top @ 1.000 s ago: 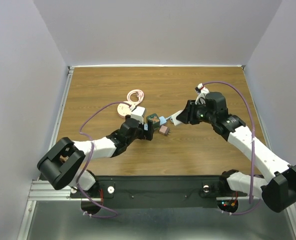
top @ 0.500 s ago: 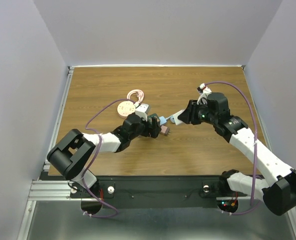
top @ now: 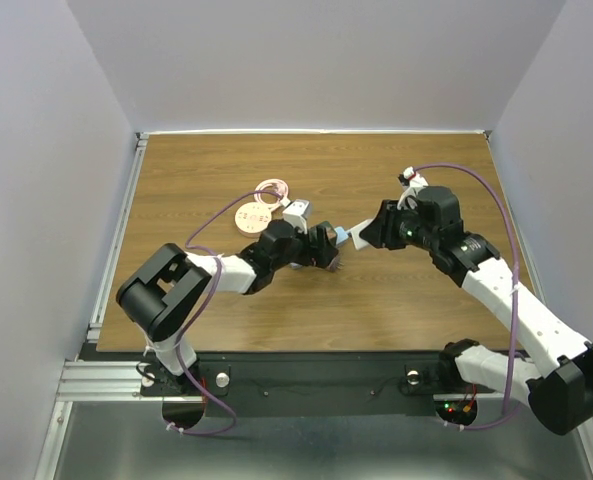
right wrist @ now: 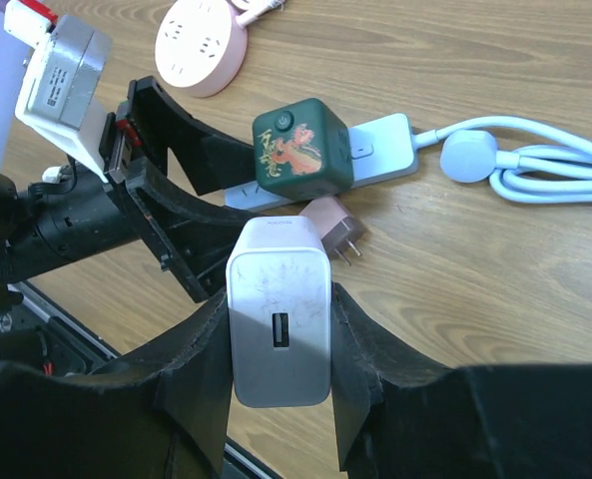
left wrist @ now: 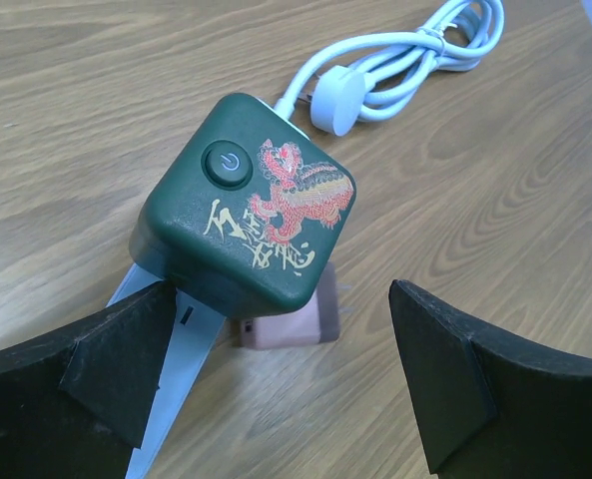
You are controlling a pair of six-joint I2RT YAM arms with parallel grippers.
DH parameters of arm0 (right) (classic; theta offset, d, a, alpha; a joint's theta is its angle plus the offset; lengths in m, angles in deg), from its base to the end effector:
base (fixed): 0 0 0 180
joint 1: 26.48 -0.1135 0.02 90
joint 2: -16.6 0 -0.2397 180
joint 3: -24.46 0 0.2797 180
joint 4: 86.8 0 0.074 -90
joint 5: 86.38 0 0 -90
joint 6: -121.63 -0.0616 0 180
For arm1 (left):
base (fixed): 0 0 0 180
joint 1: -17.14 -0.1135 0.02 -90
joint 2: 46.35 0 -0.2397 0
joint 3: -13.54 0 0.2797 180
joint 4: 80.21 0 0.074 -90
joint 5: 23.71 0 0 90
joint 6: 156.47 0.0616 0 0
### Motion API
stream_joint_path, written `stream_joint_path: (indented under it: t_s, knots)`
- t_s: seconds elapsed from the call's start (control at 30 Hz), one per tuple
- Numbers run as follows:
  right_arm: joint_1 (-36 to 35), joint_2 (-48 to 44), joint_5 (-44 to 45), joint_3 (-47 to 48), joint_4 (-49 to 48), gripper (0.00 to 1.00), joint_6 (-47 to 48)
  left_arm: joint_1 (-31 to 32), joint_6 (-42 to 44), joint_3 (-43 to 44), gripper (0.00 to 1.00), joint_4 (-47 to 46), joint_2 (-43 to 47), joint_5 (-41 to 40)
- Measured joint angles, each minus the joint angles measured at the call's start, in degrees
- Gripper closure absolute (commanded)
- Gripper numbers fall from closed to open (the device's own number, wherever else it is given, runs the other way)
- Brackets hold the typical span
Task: Insert the plug
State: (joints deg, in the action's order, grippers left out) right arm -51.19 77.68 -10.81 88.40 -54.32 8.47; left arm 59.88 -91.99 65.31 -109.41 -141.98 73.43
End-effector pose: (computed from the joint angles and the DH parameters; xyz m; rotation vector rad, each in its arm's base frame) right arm 0.2658 0.1392 0.2712 -0.1881 2.1550 0.7588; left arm 0.2709 -0.2607 0.1240 0.3808 1.8941 -0.9356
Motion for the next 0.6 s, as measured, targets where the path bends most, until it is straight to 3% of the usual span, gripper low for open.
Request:
stream_joint_path:
  t_s: [0.37, 0.6]
  knots:
    - [0.0, -0.74, 1.51, 0.07, 2.8, 1.0, 1.27, 2.19, -2.45, 7.02, 0.01, -2.38, -5.14, 4.09]
    - [0.0, -0.46, 2.01, 2.97, 5.64, 1.0, 5.01, 0.98, -1.14, 4.55, 0.01, -0.87, 0.39, 3.85]
